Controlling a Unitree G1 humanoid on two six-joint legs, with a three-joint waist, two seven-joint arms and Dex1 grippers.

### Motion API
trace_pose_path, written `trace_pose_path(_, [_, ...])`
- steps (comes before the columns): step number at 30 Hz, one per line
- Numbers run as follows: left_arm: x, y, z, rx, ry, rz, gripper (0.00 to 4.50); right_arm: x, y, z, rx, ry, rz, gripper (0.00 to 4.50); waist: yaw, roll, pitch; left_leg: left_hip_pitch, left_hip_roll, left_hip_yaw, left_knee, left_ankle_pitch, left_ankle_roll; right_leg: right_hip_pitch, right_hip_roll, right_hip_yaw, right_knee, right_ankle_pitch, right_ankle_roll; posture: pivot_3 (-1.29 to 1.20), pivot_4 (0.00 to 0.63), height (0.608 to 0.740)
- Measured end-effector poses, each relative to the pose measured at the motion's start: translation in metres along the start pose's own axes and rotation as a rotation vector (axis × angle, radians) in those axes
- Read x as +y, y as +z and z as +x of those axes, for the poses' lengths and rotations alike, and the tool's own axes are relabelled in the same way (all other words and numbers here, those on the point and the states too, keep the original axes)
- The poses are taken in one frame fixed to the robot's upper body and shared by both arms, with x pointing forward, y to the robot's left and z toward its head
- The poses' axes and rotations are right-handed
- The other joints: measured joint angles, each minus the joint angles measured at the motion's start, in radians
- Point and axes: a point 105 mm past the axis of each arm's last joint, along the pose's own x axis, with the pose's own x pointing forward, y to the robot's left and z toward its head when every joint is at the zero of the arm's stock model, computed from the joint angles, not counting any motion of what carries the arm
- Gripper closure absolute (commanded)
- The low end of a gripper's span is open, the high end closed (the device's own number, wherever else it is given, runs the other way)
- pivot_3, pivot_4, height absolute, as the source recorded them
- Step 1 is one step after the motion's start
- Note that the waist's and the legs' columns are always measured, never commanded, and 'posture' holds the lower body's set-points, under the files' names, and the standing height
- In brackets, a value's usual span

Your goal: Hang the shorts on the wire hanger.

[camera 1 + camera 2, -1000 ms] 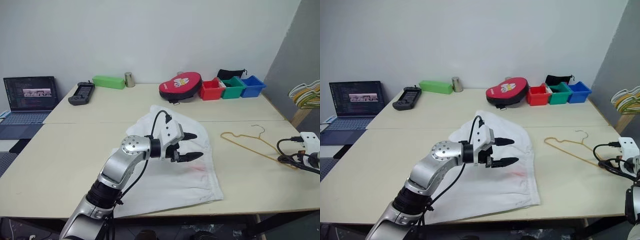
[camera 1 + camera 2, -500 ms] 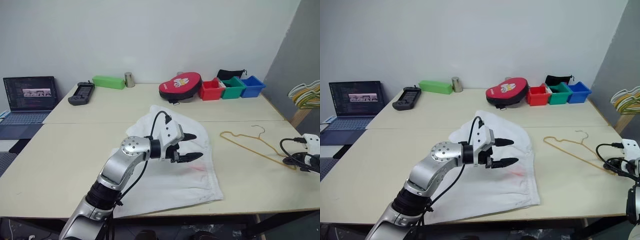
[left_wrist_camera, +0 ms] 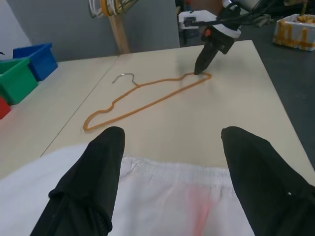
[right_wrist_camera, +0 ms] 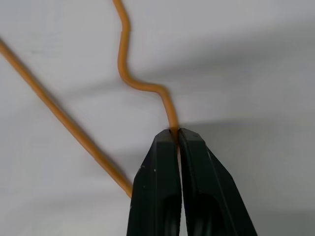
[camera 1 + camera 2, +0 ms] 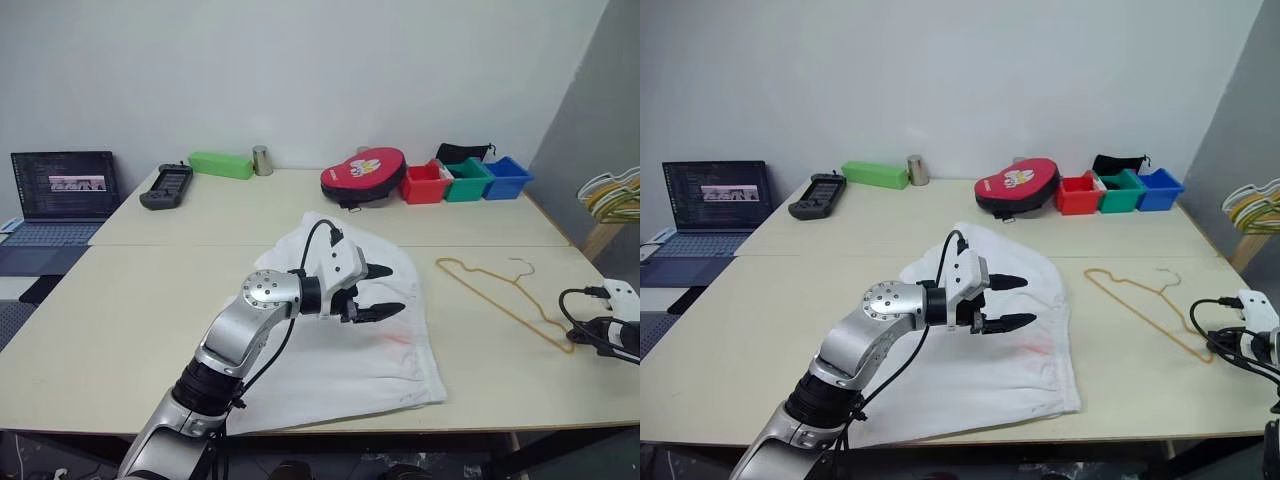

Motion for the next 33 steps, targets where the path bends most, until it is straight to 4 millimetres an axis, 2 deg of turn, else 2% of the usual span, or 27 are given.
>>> trace_pose_path(5, [-0.005,-0.008,-0.005,0.028,-0.018,-0.012,1.12,0.046,-0.027,-0.016,0.043,0.072,-0.049,4.47,-0.004,0.0,-0.001,0.0,0.0,-0.003,-0.001,0.0,0.0,0.0,0.001,-0.001,0.001,-0.004,0.006,0.17,0.0,0.74])
trace_pose_path(10, [-0.007,-0.013,-0.009,0.043,-0.03,-0.021,1.12,0.071,-0.047,-0.027,0.061,0.048,-0.028,4.47,-0.016,0.0,0.0,0.001,0.0,-0.002,-0.001,0.0,0.0,0.0,0.001,-0.001,0.001,-0.005,0.006,0.15,0.0,0.74])
trace_pose_path(16, [-0.007,-0.012,-0.006,0.035,-0.037,-0.023,1.12,0.076,-0.049,-0.028,0.043,0.04,-0.074,3.21,-0.029,0.0,0.0,0.0,-0.001,-0.001,-0.001,0.0,0.0,0.001,0.001,0.0,-0.001,-0.006,0.008,0.14,0.0,0.74])
trace_pose_path(21, [-0.006,-0.013,-0.006,0.037,-0.044,-0.025,1.12,0.073,-0.049,-0.031,0.049,0.026,-0.336,2.0,-0.034,0.001,0.002,0.0,-0.003,0.001,-0.001,0.0,0.0,0.001,-0.001,0.003,-0.001,-0.006,0.009,0.13,0.0,0.74])
trace_pose_path(25, [-0.006,-0.013,-0.004,0.035,-0.05,-0.024,1.12,0.079,-0.038,-0.023,0.027,0.072,-0.409,2.0,-0.054,0.001,0.004,0.0,-0.003,0.001,0.0,0.0,0.0,0.001,-0.001,0.003,-0.001,-0.006,0.01,0.13,0.0,0.74])
trace_pose_path(30, [-0.006,-0.01,-0.002,0.03,-0.058,-0.002,1.12,0.075,-0.02,-0.013,0.004,0.116,-0.365,2.0,-0.072,0.002,0.007,0.0,-0.002,0.001,-0.001,0.0,0.0,0.001,0.0,0.003,-0.001,-0.006,0.009,0.16,0.0,0.74])
trace_pose_path(33, [-0.006,-0.01,-0.002,0.033,-0.056,0.0,1.12,0.072,-0.019,-0.011,0.006,0.149,-0.352,2.0,-0.072,0.001,0.007,0.0,-0.002,0.001,-0.001,0.0,0.0,0.001,0.0,0.003,-0.001,-0.006,0.01,0.17,0.0,0.74])
